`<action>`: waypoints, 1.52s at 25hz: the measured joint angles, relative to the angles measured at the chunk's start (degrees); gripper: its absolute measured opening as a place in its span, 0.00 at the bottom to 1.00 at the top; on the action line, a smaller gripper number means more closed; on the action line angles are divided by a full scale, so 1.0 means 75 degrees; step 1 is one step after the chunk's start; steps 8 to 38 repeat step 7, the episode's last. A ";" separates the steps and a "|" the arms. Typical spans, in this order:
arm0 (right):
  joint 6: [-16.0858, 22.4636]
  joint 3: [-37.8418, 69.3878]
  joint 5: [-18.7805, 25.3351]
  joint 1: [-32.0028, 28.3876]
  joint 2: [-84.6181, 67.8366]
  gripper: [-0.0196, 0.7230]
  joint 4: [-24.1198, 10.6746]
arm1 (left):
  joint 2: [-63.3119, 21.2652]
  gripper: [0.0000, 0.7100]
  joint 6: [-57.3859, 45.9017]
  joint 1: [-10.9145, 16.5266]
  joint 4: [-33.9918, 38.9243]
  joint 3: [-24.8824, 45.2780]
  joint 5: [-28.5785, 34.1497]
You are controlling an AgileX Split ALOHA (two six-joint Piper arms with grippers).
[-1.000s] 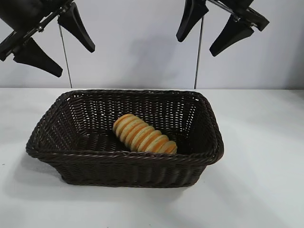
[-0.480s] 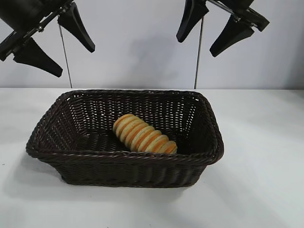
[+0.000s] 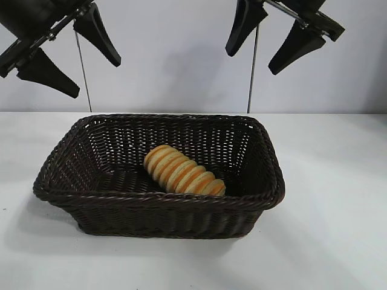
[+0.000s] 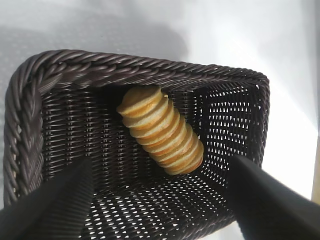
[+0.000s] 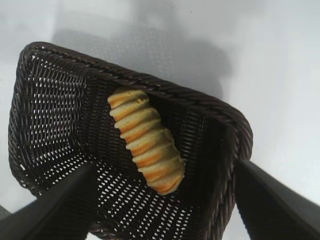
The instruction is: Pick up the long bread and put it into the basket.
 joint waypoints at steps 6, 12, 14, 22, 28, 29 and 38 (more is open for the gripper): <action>0.0000 0.0000 0.0002 0.0000 0.0000 0.77 -0.0024 | 0.0000 0.76 0.0000 0.0000 0.0000 0.0000 0.0000; 0.0000 0.0000 0.0002 0.0000 0.0000 0.77 -0.0042 | 0.0000 0.76 0.0000 0.0000 0.0000 0.0000 0.0000; 0.0000 0.0000 0.0002 0.0000 0.0000 0.77 -0.0042 | 0.0000 0.76 0.0000 0.0000 0.0000 0.0000 0.0000; 0.0000 0.0000 0.0002 0.0000 0.0000 0.77 -0.0042 | 0.0000 0.76 0.0000 0.0000 0.0000 0.0000 0.0000; 0.0000 0.0000 0.0002 0.0000 0.0000 0.77 -0.0042 | 0.0000 0.76 0.0000 0.0000 0.0000 0.0000 0.0000; 0.0000 0.0000 0.0002 0.0000 0.0000 0.77 -0.0042 | 0.0000 0.76 0.0000 0.0000 0.0000 0.0000 0.0000; 0.0000 0.0000 0.0002 0.0000 0.0000 0.77 -0.0042 | 0.0000 0.76 0.0000 0.0000 0.0000 0.0000 0.0000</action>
